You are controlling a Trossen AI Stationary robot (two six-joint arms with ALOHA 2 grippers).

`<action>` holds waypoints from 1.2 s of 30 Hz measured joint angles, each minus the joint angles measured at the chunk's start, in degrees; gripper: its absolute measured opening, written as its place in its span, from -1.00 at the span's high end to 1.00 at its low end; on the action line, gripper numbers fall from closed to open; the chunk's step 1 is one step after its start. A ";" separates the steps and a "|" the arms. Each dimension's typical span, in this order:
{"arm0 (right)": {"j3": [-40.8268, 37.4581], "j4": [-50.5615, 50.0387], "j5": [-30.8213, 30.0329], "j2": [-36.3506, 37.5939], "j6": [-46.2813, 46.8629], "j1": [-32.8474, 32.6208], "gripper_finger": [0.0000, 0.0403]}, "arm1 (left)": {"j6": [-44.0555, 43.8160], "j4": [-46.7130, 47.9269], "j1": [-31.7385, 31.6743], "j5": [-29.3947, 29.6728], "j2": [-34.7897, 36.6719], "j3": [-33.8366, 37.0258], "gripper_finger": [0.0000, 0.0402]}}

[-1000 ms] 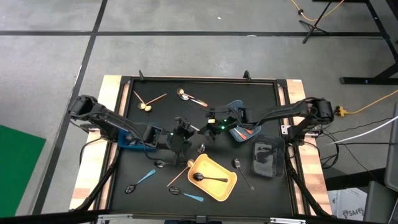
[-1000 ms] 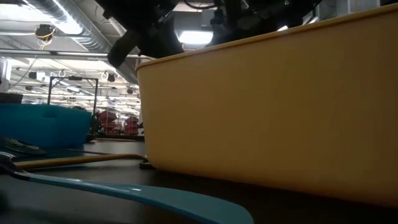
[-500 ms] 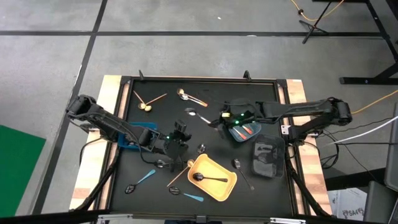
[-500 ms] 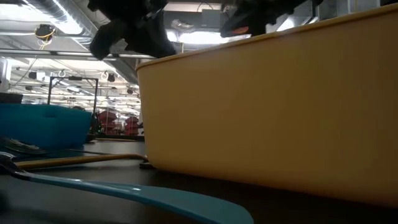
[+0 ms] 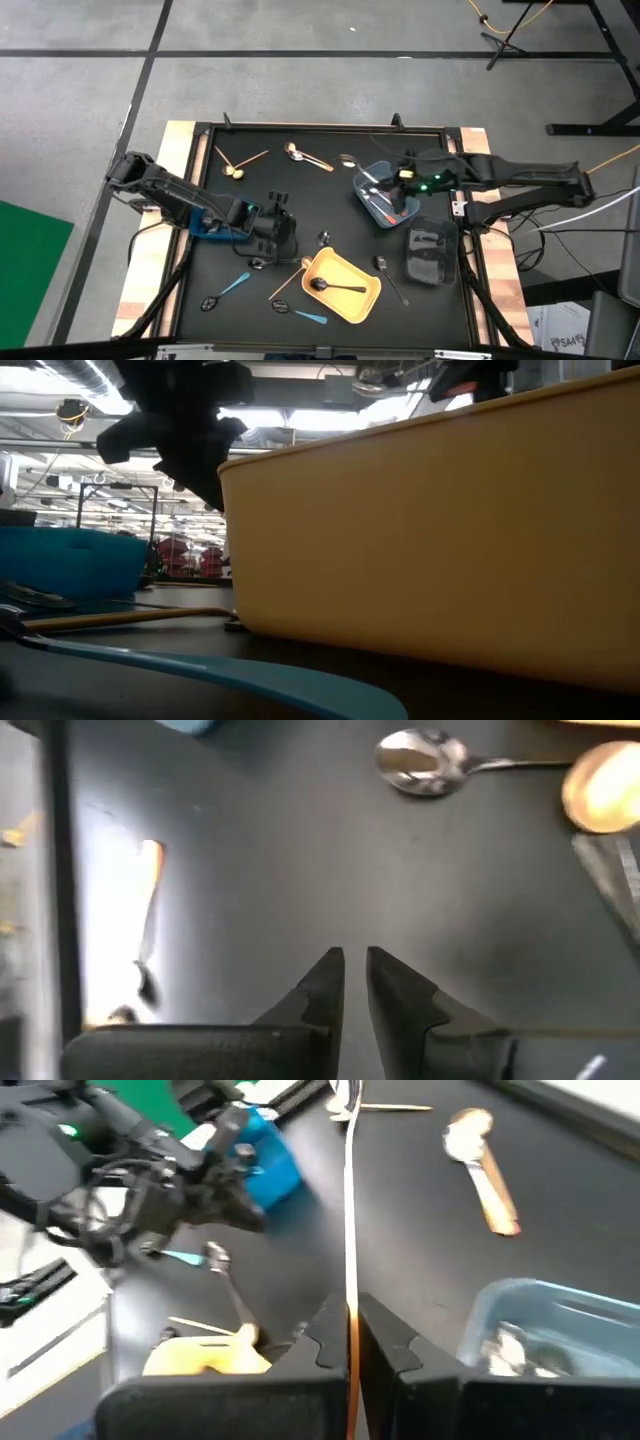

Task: Sort silverware by color (type)
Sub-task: Put the orange spoon into the gray bin

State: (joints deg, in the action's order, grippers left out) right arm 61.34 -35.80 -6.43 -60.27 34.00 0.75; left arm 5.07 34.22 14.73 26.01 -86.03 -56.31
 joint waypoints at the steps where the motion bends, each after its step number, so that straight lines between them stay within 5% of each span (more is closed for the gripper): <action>1: 0.00 -1.39 -0.99 0.87 0.05 0.00 1.00 | -0.27 -0.14 -0.24 -0.92 -0.01 0.00 0.80; 12: -4.17 -10.53 -6.04 3.92 0.18 0.00 1.00 | -0.51 -1.04 -1.95 -1.73 -0.01 0.00 0.80; 36: -35.30 12.43 -8.07 3.83 6.58 0.00 1.00 | -0.56 -2.12 -2.04 -1.69 -0.05 0.00 0.80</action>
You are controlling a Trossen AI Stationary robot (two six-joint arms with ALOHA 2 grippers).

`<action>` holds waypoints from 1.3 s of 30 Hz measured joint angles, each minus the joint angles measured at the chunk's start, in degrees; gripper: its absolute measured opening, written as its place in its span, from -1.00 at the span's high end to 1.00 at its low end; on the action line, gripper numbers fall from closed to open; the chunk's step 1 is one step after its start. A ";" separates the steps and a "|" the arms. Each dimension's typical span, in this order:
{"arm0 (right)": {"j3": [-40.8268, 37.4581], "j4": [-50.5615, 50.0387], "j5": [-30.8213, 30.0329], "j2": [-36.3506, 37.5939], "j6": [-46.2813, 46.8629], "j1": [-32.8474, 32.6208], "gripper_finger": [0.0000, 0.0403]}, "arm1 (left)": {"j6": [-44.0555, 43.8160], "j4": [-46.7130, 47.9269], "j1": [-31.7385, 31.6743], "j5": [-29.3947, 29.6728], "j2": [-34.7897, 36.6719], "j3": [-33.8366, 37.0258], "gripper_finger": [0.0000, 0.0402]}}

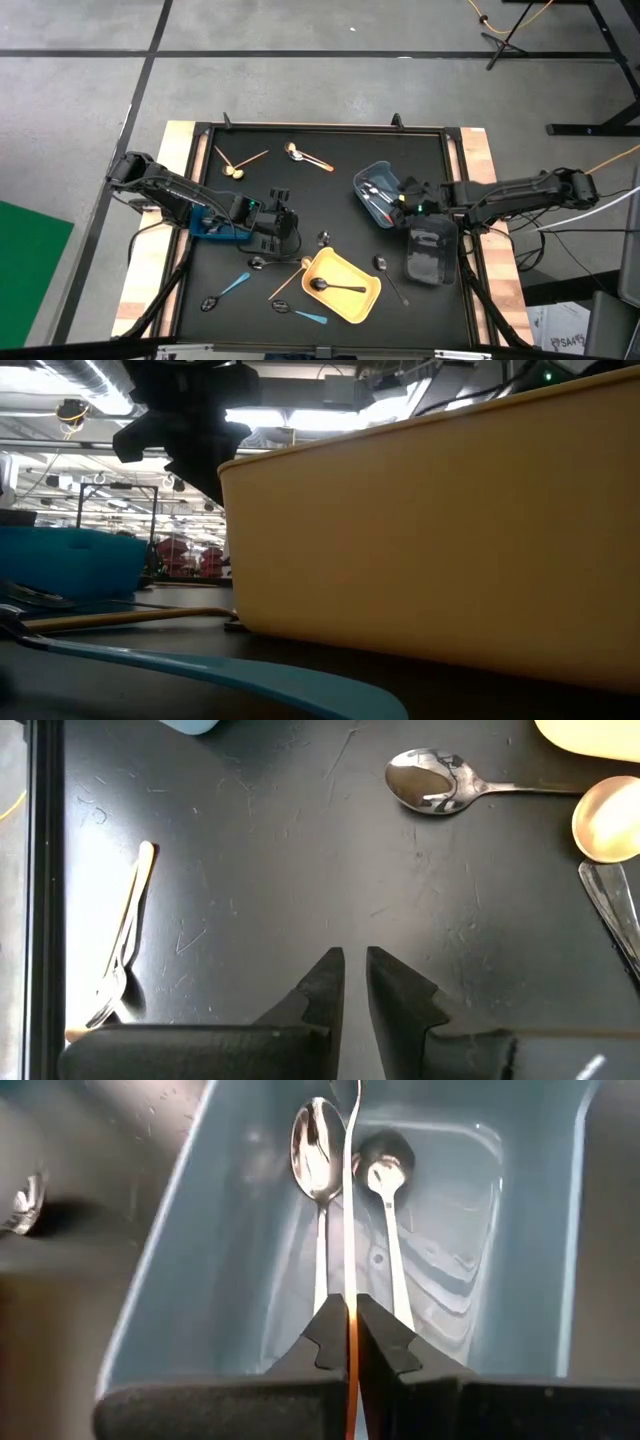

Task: Sort silverware by color (type)
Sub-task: Put the orange spoon into the gray bin, then put the black spoon into the yellow bin

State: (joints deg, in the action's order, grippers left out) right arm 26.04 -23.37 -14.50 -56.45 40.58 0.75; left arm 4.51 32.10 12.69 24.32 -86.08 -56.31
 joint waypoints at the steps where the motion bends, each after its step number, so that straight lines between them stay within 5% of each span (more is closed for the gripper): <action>1: -0.68 0.54 -0.02 0.00 0.02 0.00 1.00 | 0.00 0.00 0.00 0.00 0.00 0.00 0.80; 39: -3.95 3.75 1.09 0.00 -0.56 0.00 0.80 | -0.04 -0.02 0.01 0.00 0.00 0.00 0.80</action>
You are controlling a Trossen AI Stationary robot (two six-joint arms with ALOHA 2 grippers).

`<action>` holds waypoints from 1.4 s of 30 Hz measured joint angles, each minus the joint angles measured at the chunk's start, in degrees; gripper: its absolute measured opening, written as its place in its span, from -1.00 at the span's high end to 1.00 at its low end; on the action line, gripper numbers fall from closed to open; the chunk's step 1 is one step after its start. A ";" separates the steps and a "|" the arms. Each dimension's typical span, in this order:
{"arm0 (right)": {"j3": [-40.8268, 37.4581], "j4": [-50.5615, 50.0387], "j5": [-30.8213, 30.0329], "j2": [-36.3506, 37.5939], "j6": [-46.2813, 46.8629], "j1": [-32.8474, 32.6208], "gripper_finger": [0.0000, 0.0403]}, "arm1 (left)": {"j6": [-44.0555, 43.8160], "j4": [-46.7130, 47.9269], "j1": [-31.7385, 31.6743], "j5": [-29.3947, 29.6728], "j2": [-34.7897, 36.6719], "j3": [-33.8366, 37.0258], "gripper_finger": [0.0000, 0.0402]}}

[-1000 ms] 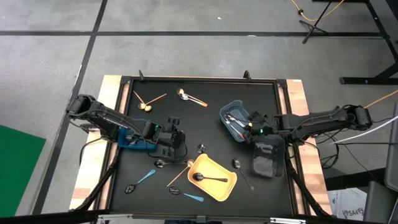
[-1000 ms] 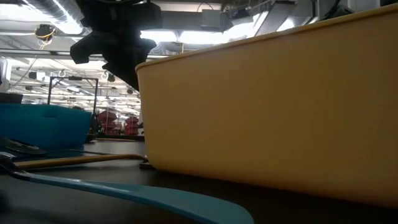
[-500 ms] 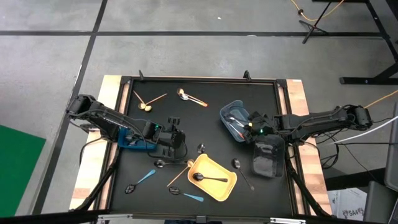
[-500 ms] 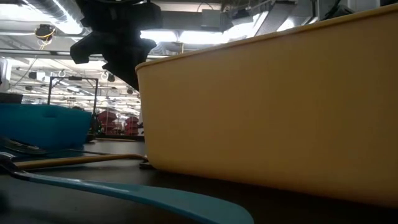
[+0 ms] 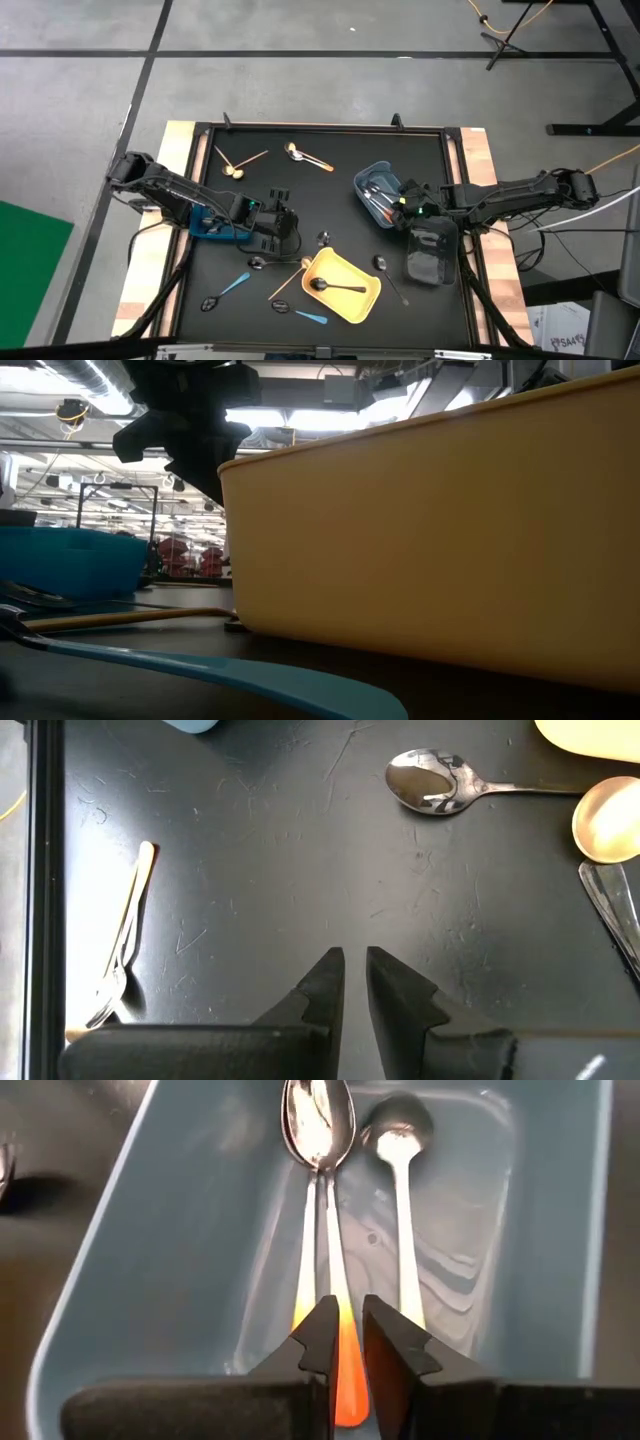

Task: Sort silverware by color (type)
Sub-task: Put the black spoon into the yellow bin

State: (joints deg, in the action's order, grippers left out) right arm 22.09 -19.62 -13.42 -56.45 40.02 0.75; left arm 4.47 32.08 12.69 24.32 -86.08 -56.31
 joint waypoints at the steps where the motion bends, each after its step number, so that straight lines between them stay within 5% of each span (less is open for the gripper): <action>1: 0.27 -0.43 0.78 0.00 -0.01 0.00 0.80 | 0.01 0.00 0.00 0.00 0.00 0.00 0.80; 19: 21.87 -6.56 6.57 0.00 -5.98 -0.74 0.80 | 0.01 0.00 -0.01 0.00 0.00 0.00 0.80; 30: 24.81 1.28 5.24 -1.66 -5.85 -15.96 0.80 | 0.00 0.00 0.02 0.00 -0.02 0.00 0.80; 42: 24.79 10.68 13.08 -11.60 0.11 -26.99 0.80 | 0.00 -0.26 0.02 0.00 -0.02 0.00 0.80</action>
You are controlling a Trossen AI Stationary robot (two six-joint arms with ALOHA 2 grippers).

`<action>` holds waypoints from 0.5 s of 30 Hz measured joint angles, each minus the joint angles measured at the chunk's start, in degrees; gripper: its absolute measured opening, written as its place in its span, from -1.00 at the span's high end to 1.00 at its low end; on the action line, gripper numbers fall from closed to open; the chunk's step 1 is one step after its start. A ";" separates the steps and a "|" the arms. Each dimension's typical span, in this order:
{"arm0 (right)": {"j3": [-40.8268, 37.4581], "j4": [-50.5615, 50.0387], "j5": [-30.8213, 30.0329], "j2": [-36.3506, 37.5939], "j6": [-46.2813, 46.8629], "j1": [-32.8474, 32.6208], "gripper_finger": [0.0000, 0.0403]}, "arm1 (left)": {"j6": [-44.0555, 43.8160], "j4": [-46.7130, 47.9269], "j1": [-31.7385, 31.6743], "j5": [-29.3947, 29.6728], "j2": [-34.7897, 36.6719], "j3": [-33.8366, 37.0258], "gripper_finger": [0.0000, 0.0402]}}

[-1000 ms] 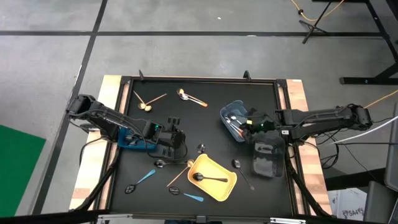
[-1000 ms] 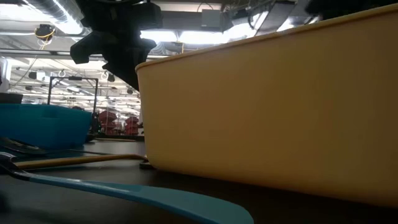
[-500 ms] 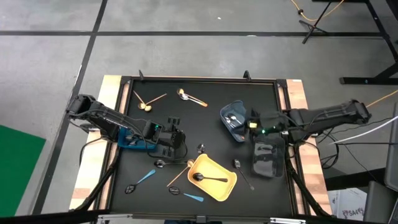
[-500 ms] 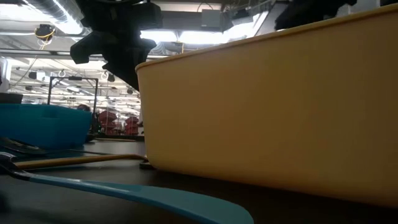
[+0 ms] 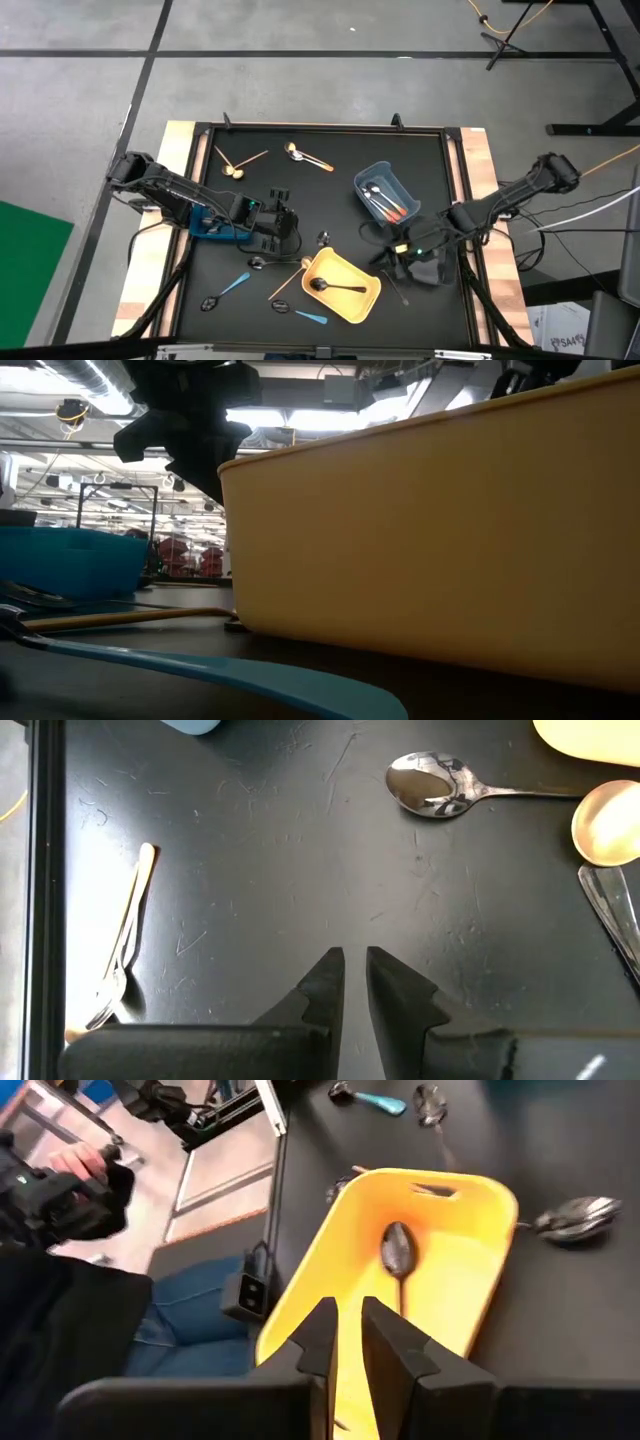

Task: Sort silverware by color (type)
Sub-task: Put the black spoon into the yellow bin

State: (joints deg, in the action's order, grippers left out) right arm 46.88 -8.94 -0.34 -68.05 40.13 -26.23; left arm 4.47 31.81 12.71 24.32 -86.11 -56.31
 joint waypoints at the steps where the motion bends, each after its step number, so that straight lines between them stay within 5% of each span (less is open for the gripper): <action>1: 0.02 0.58 -0.07 -0.78 1.61 -0.20 0.79 | 0.00 0.00 -0.02 0.00 0.00 0.00 0.80; 15: -0.01 1.94 3.44 -4.02 10.93 -0.01 0.31 | 0.01 -0.20 0.00 0.02 0.00 0.02 0.80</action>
State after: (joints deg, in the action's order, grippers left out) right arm 46.87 -7.01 3.10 -72.07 51.05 -26.24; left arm 4.48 31.62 12.71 24.34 -86.11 -56.29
